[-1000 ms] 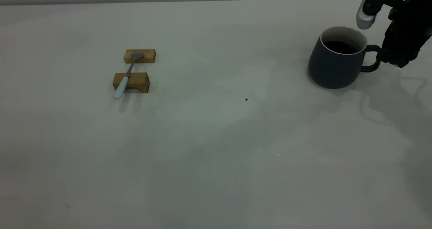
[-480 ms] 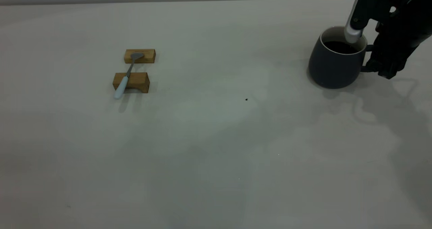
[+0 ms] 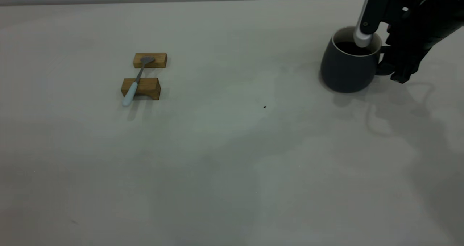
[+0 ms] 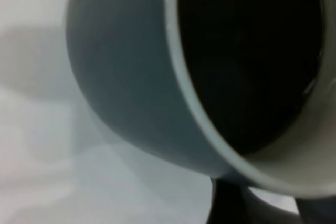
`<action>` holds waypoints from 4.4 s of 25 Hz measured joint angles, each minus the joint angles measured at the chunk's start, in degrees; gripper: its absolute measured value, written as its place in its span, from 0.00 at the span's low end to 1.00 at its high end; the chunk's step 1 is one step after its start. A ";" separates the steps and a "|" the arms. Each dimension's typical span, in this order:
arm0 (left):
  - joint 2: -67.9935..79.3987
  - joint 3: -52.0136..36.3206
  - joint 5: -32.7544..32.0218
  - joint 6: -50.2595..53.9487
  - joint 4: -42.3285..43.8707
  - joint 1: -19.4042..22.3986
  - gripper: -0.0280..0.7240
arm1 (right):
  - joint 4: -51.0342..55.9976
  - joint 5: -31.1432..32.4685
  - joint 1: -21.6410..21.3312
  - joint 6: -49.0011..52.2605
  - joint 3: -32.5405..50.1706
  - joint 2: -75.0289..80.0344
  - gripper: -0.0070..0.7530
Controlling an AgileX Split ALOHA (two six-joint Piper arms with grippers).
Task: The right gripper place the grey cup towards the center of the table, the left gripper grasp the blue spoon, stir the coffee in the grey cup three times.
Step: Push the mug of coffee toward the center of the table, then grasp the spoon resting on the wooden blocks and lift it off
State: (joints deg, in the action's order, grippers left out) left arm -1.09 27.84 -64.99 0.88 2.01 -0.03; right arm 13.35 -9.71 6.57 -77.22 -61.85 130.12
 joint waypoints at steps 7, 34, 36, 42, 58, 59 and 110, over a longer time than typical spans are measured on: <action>0.00 0.00 0.00 0.00 0.00 0.00 0.66 | -0.95 -1.87 5.23 0.39 0.00 0.02 0.72; 0.00 0.00 0.00 0.00 0.00 0.00 0.66 | -17.84 -22.11 22.54 28.48 0.00 4.47 0.72; 0.00 0.00 0.00 0.00 0.00 0.00 0.66 | -18.94 -23.33 23.11 30.26 0.00 4.55 0.72; 0.00 0.00 0.00 0.00 0.00 0.00 0.66 | -19.81 -23.39 23.23 32.34 -0.02 4.55 0.72; 0.00 0.00 0.00 0.00 0.00 0.00 0.66 | -12.82 11.91 18.22 53.35 -0.16 -17.02 0.72; 0.00 0.00 0.00 0.00 0.00 0.00 0.66 | -11.41 17.49 17.44 56.26 -0.10 -20.45 0.72; 0.00 0.00 0.00 0.00 0.00 0.00 0.66 | -19.61 74.43 -2.48 84.19 34.94 -128.93 0.72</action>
State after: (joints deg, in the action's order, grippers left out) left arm -1.09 27.84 -64.99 0.88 2.01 -0.03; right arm -6.26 64.72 4.09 6.97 -26.91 1.19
